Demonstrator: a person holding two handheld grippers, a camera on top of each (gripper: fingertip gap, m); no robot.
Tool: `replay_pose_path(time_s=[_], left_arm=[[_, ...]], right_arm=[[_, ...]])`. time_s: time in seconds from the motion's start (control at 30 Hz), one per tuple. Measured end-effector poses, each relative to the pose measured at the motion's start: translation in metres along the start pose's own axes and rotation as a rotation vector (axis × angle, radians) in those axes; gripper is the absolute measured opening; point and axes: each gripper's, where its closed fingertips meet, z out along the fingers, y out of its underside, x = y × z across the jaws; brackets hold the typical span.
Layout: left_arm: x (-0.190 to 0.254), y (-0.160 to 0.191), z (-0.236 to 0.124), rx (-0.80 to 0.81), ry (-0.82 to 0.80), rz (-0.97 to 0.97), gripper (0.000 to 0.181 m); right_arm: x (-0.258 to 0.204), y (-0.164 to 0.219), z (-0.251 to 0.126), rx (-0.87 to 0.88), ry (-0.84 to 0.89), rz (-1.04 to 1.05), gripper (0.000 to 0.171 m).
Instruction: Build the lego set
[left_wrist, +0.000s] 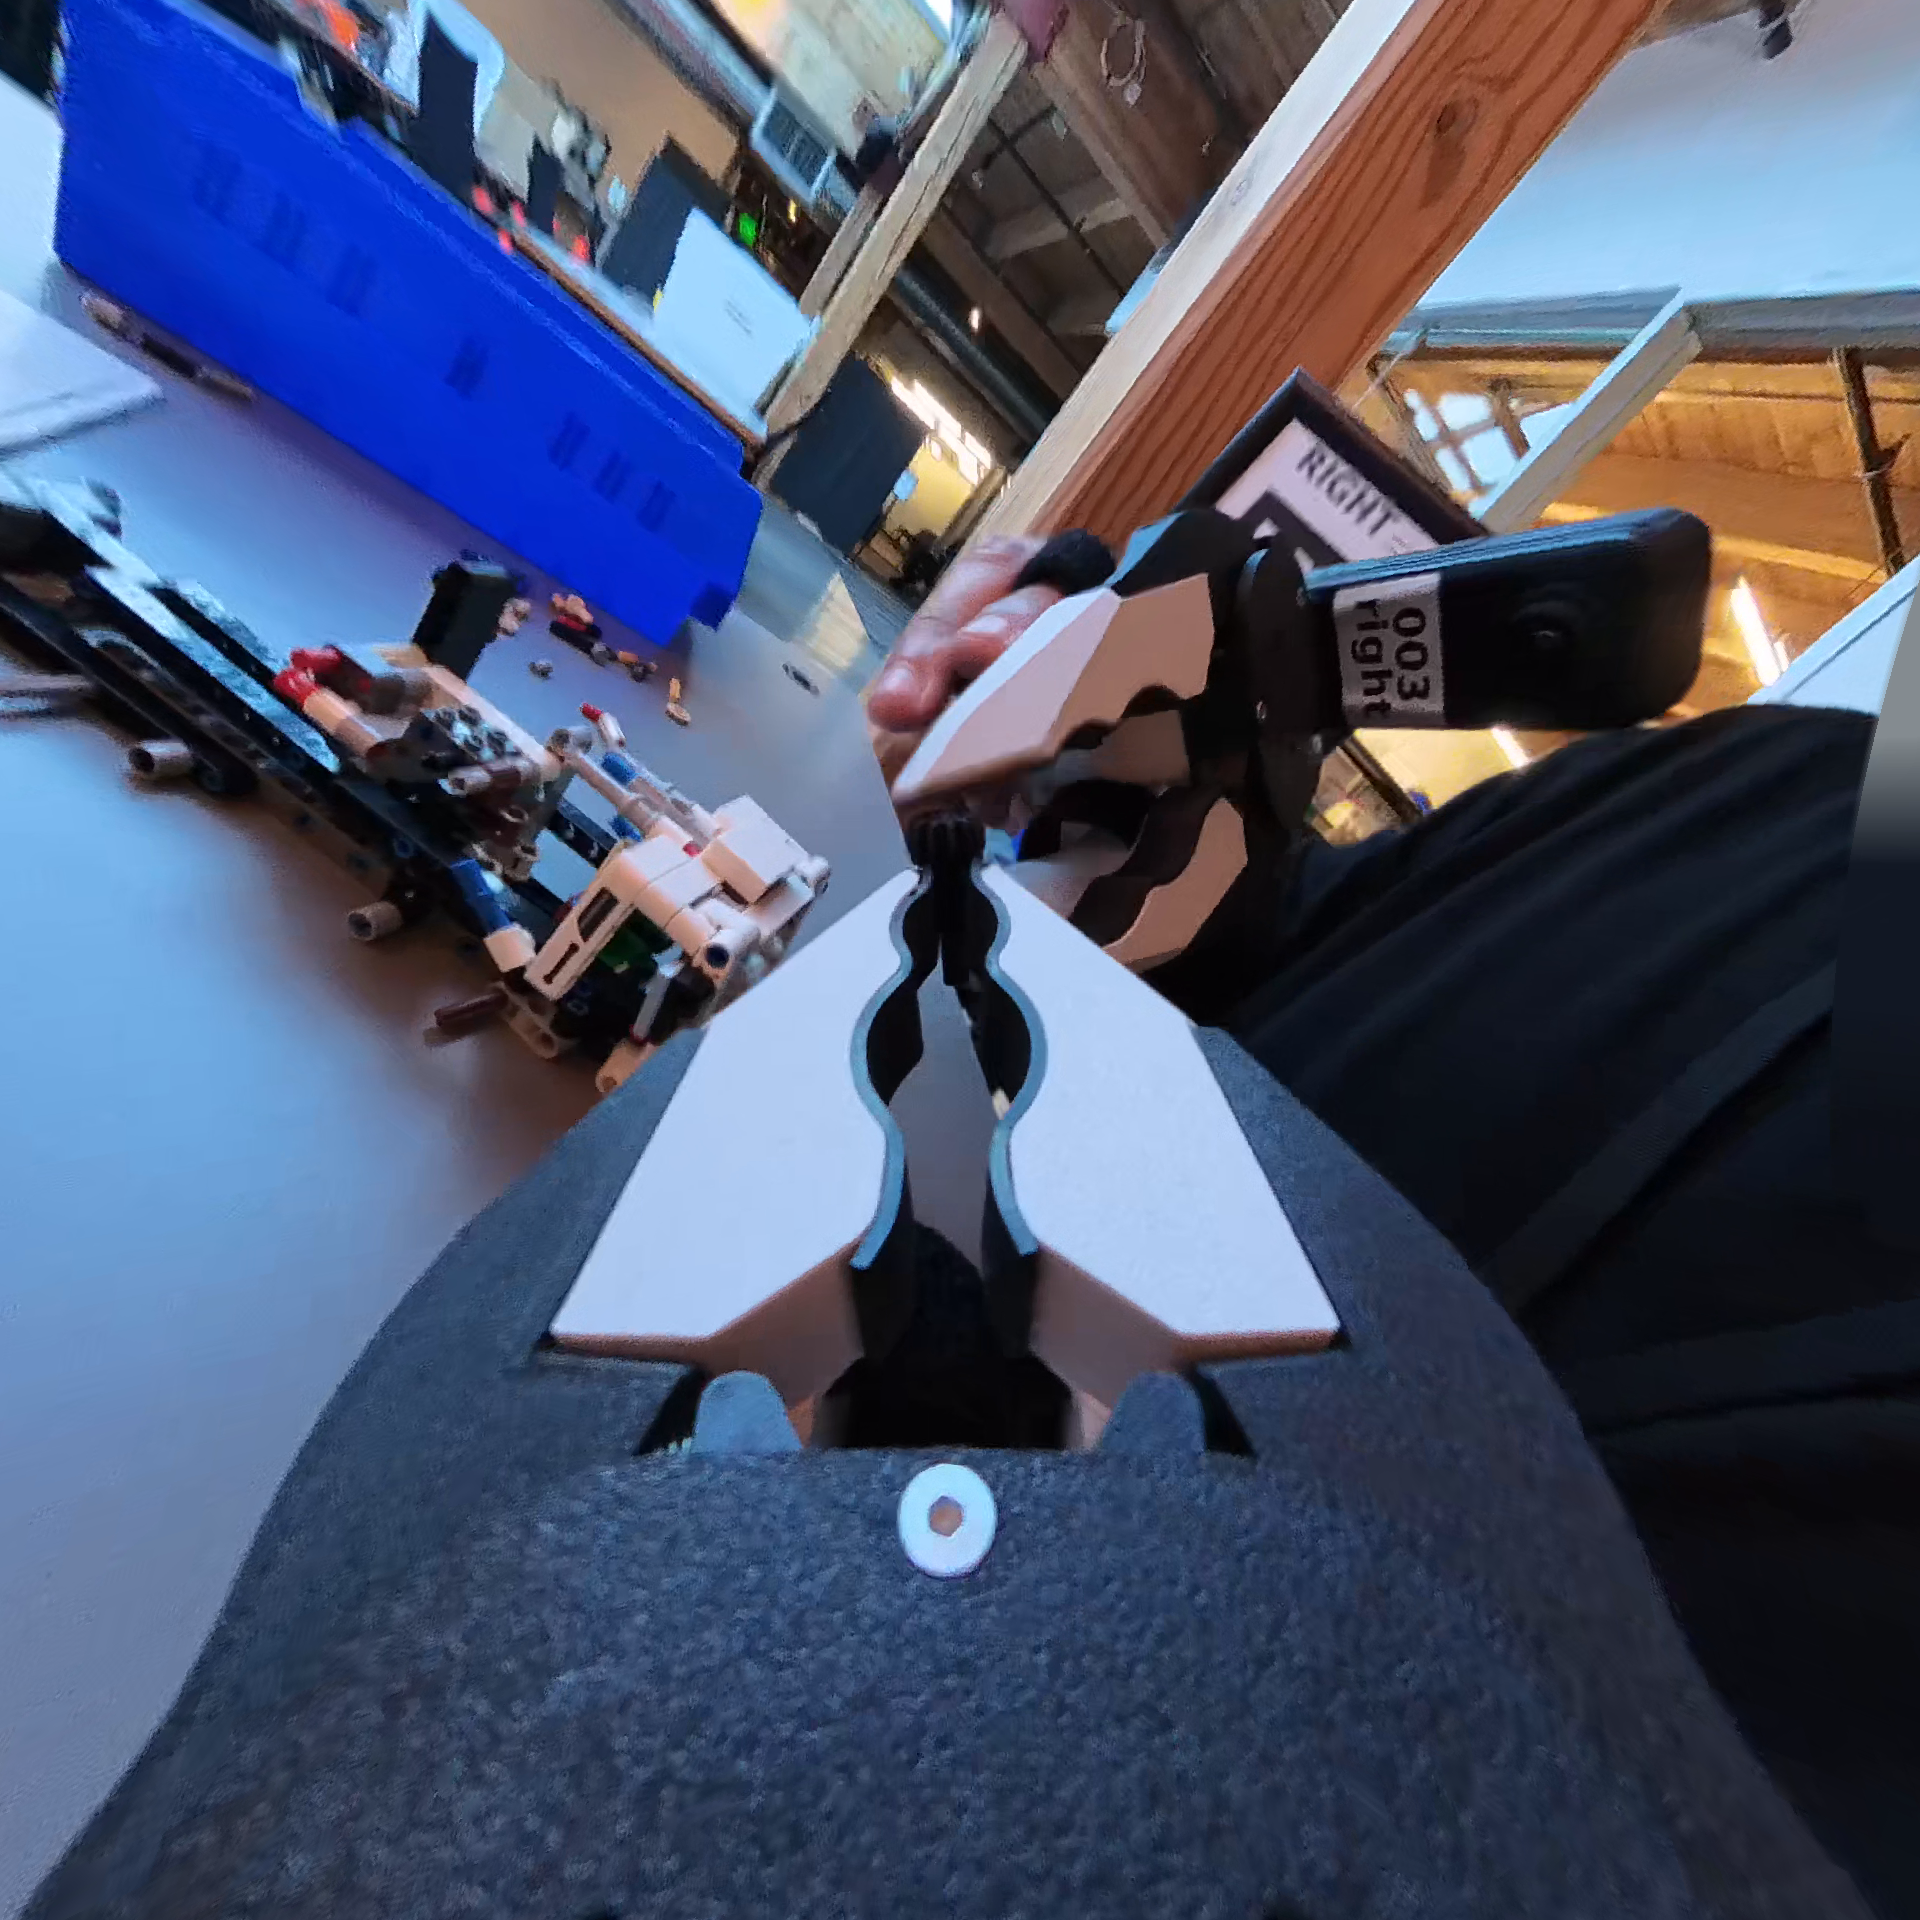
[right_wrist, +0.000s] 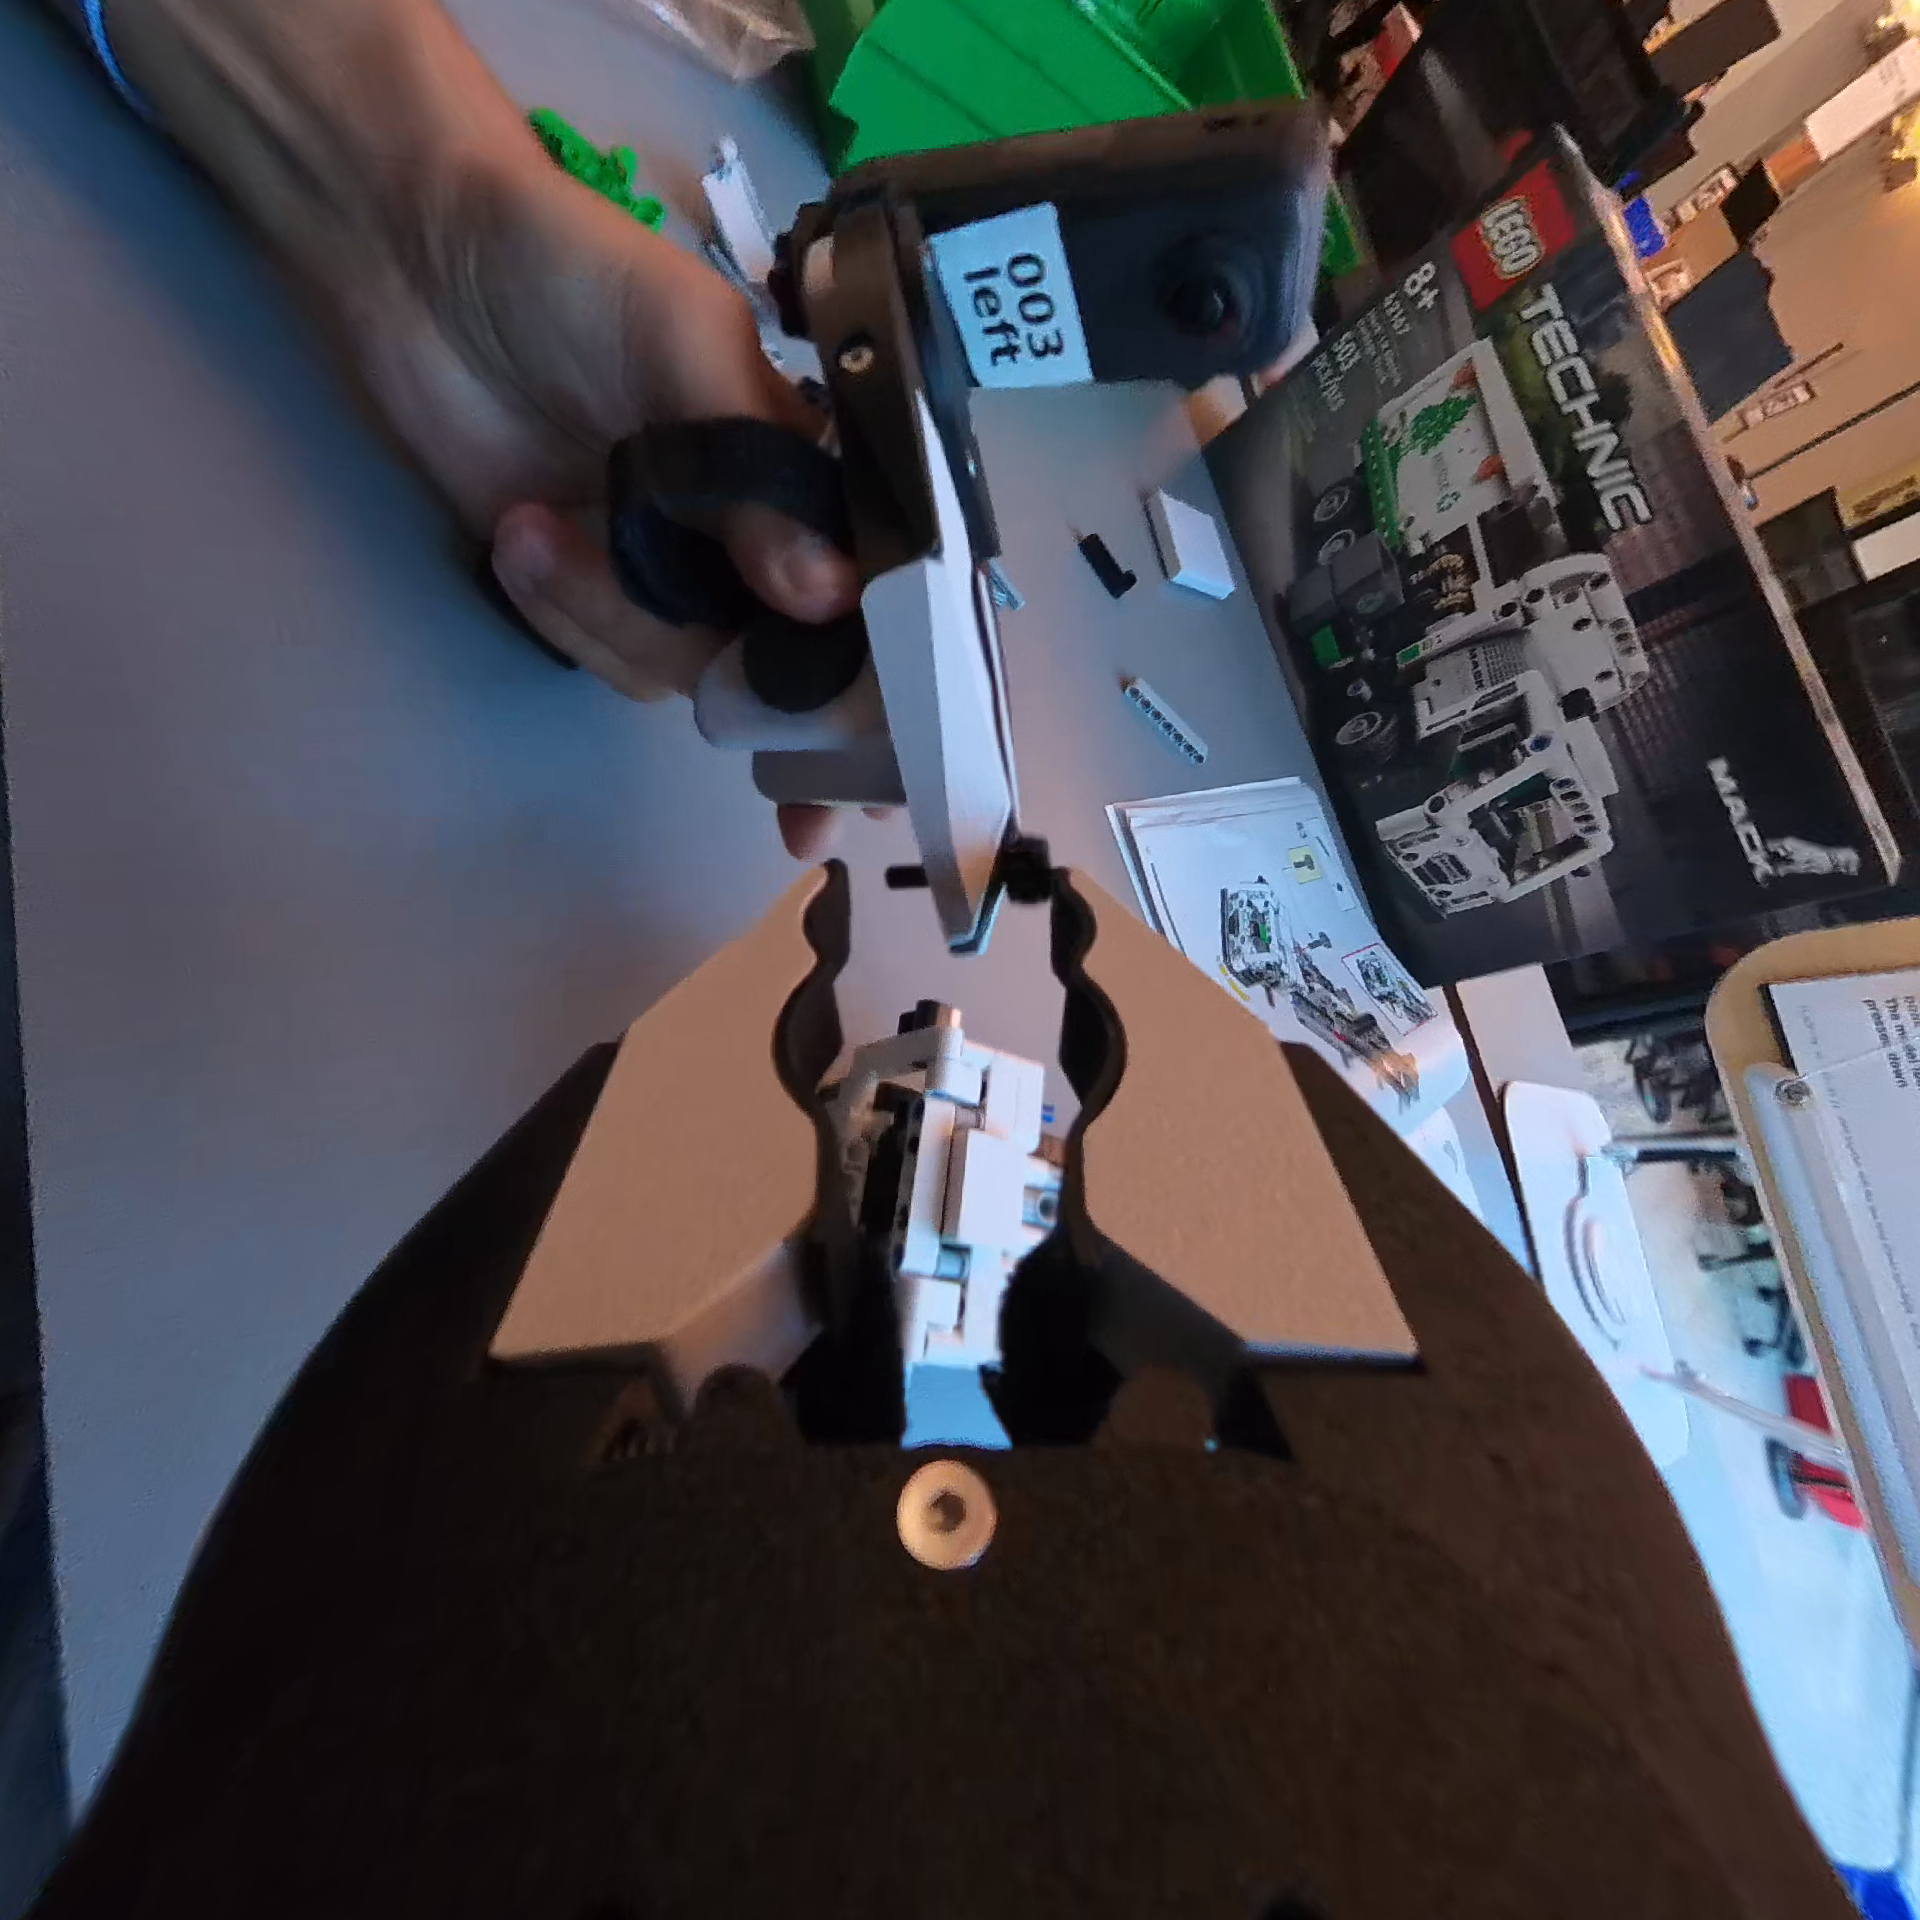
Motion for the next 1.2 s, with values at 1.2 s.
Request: replay_pose_path(time_s=[1.2], left_arm=[[0.035, -0.020, -0.005, 0.229, 0.159, 0.069, 0.001]], right_arm=[[-0.001, -0.033, -0.010, 0.672, -0.081, 1.119, 0.002]])
